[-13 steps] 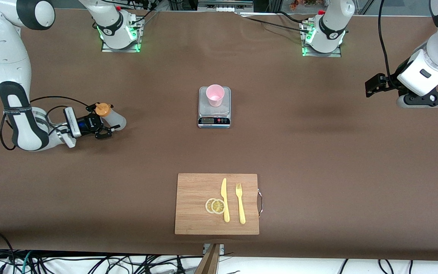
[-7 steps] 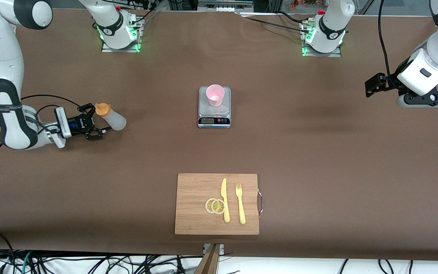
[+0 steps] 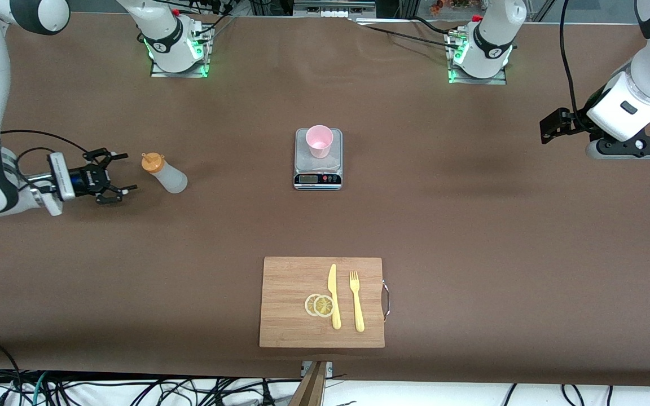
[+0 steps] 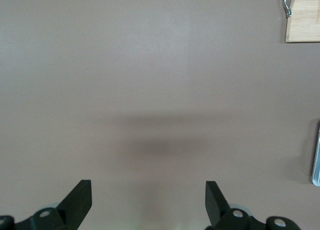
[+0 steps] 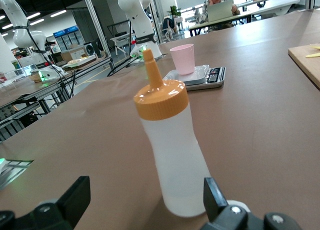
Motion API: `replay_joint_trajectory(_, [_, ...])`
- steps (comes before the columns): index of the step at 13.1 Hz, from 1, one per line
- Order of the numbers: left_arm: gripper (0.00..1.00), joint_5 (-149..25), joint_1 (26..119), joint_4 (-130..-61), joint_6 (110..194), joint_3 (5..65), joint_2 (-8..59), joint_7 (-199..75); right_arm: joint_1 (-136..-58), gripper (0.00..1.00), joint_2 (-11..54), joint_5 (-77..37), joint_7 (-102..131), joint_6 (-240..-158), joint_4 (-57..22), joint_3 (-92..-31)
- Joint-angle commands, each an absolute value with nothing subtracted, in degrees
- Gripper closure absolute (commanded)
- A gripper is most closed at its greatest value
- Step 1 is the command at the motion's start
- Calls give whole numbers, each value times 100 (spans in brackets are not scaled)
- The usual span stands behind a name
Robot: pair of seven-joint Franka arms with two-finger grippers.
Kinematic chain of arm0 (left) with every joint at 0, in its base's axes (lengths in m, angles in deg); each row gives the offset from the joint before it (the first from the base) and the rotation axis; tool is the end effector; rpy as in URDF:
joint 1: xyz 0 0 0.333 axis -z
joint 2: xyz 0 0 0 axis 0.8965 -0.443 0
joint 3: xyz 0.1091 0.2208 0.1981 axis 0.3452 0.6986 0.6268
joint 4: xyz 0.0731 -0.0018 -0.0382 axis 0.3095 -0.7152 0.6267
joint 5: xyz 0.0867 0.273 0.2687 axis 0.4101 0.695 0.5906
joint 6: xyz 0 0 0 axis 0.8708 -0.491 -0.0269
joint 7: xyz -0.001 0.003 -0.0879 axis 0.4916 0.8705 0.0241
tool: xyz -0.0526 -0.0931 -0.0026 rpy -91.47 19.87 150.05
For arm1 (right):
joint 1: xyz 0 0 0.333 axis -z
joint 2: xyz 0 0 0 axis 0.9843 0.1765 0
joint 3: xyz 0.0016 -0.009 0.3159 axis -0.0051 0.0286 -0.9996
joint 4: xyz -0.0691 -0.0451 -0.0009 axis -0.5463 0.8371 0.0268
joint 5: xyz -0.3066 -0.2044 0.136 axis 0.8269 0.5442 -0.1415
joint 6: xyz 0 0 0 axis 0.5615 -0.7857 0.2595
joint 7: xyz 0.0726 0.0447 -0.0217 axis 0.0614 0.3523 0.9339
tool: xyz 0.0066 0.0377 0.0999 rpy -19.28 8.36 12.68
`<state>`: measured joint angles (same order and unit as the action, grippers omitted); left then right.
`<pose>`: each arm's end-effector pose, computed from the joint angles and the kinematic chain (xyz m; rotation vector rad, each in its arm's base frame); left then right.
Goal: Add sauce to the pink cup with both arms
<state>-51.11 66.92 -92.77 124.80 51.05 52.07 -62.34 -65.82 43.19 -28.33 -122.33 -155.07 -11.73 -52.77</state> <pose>0.5418 -0.0510 0.5754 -3.0952 -0.0121 0.1614 0.5445 -0.1752 0.1673 -1.2811 -1.4816 -0.5767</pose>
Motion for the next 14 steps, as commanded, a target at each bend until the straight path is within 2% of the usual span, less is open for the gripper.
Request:
replay_joint_trajectory(1, [0, -5199, 6678, -9127, 12369, 5126, 5145, -6384, -6577, 0, 4062, -2545, -11738, -15231, -748, -4956])
replay_joint_trajectory(4, [0, -5207, 6678, -9118, 12378, 5117, 5136, -6375, -6568, 0, 3640, -2342, -10755, -15231, -536, -4912])
replay_joint_trajectory(8, [0, -5251, 6669, -9057, 12378, 5126, 5101, -6366, -6770, 0, 3499, -2395, -8972, -15283, 95, -4964])
replay_joint_trajectory(14, [0, -5251, 6626, -9048, 12369, 5126, 5075, -6375, -7753, 0, 3507, -2342, -5624, -15984, 1238, -4955])
